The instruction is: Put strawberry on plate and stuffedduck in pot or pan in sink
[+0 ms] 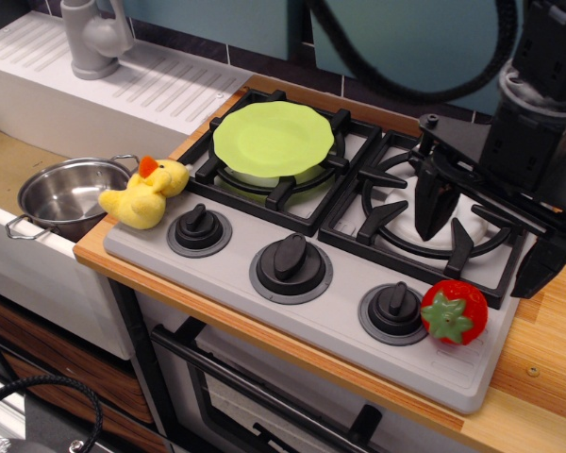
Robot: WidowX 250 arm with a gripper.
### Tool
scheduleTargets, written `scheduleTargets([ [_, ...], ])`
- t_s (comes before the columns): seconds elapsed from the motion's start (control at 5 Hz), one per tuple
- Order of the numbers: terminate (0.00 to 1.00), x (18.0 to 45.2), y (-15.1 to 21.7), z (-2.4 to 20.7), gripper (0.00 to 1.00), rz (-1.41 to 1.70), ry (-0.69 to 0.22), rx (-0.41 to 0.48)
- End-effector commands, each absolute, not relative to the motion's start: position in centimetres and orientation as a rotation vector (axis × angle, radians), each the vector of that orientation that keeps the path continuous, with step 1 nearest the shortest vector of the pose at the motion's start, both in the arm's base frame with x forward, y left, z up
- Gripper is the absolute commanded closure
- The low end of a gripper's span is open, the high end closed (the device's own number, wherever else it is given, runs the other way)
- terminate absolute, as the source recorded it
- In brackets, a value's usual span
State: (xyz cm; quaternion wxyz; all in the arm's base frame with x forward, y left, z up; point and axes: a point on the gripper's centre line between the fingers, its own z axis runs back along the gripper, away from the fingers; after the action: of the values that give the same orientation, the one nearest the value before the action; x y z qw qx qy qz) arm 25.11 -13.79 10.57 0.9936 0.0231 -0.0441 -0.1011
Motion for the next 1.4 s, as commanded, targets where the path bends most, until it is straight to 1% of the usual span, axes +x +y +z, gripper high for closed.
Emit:
scheduleTargets([
  [0.0,0.0,25.1,-13.8,10.6,0.0,-0.203,-0.088,0.046],
  [0.2,0.0,25.5,-13.9,9.7,0.0,-0.206,-0.109,0.026],
  [0.4,0.0,25.8,-13.8,8.8,0.0,-0.218,-0.149,0.022],
  [0.6,0.0,26.2,-13.7,8.2,0.0,-0.232,-0.201,0.022],
  [0.8,0.0,26.7,-13.8,8.3,0.0,-0.228,-0.279,0.033],
  [1.0,0.0,26.9,-13.7,8.1,0.0,-0.231,-0.295,0.036],
  [1.2,0.0,27.0,-14.0,7.3,0.0,-0.216,-0.307,0.059],
])
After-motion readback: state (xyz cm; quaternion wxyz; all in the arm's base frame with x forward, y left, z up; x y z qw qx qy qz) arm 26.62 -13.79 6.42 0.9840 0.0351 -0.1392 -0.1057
